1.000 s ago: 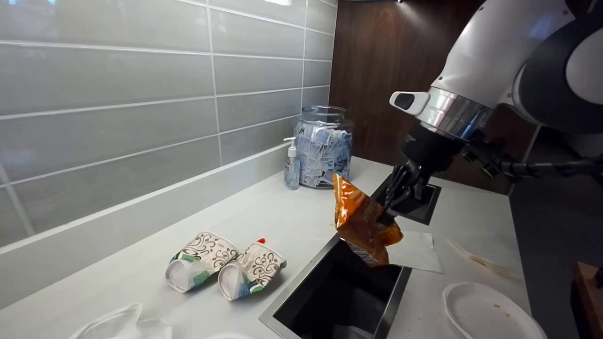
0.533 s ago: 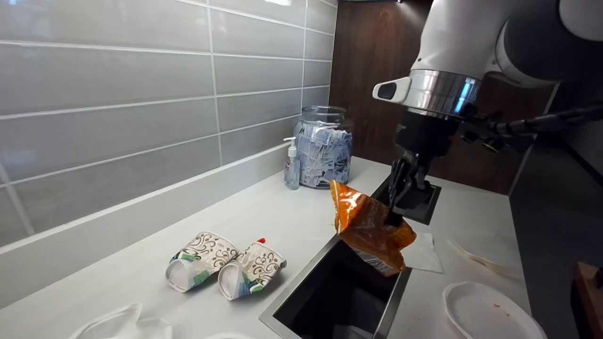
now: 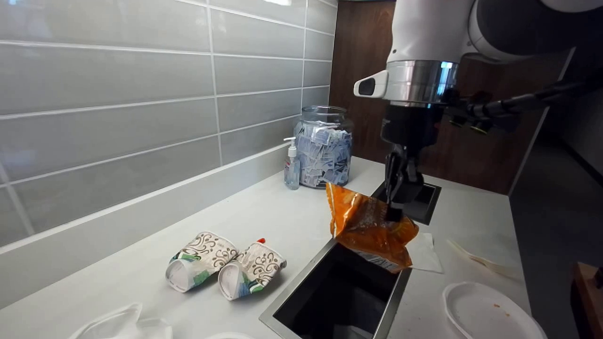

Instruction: Pour the contents from the orange packet into the left bin

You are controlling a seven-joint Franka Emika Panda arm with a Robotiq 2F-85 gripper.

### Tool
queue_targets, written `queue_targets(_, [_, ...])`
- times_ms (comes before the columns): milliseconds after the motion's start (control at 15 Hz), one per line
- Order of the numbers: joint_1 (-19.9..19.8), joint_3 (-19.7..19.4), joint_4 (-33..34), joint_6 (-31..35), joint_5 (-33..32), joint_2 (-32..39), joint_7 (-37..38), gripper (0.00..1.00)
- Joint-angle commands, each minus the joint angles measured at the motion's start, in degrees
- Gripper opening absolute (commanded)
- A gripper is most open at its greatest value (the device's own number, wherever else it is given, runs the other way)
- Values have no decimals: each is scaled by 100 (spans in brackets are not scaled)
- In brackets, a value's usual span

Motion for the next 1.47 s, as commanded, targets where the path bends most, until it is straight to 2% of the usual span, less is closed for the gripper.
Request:
queue_targets(0, [82, 35, 444, -340, -422, 334, 320, 0])
queue_targets(533, [141, 65, 853, -367, -1019, 675, 541, 0])
queue_targets(1400, [146, 59, 1006, -394, -1277, 791, 646, 0])
